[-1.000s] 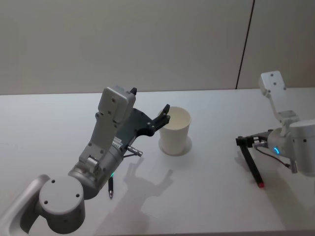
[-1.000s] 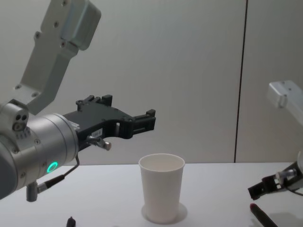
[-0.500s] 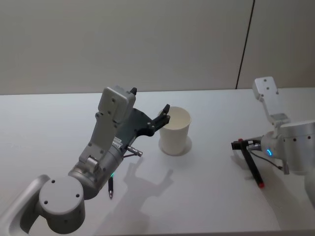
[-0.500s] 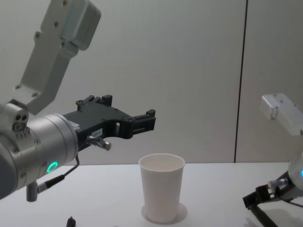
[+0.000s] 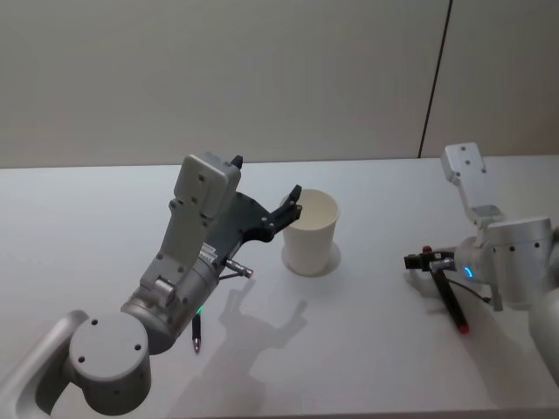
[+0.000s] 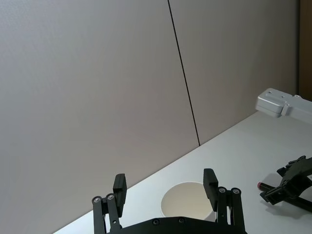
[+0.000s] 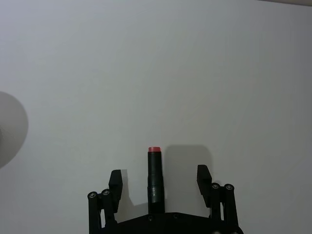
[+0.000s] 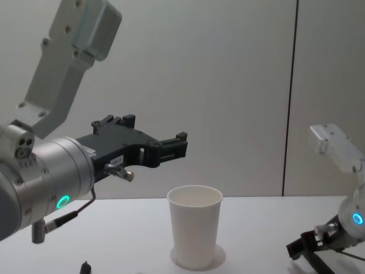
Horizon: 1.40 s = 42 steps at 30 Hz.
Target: Place the pen into the pen holder.
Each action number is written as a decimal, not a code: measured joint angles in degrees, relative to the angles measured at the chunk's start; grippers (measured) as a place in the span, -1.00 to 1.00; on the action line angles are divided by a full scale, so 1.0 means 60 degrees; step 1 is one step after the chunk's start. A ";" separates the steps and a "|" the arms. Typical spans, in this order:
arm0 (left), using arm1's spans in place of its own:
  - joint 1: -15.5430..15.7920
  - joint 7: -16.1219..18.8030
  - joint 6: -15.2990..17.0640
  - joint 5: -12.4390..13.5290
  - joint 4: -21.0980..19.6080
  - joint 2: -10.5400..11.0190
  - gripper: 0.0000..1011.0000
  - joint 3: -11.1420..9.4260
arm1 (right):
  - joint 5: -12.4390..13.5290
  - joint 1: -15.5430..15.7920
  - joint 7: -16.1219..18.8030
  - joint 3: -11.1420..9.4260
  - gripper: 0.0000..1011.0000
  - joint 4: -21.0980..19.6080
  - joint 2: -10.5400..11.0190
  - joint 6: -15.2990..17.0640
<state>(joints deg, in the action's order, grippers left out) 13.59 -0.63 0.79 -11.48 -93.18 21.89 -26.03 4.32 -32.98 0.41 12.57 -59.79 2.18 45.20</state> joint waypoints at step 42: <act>0.0000 0.0000 0.0000 0.0001 0.0000 0.0000 0.98 0.0000 | -0.0079 -0.0374 0.0171 -0.0154 -0.67 0.1029 -0.0198 -0.0679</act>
<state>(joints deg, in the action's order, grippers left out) 13.59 -0.63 0.79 -11.48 -93.18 21.90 -26.03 3.84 -35.22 1.43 11.65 -53.62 0.99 41.12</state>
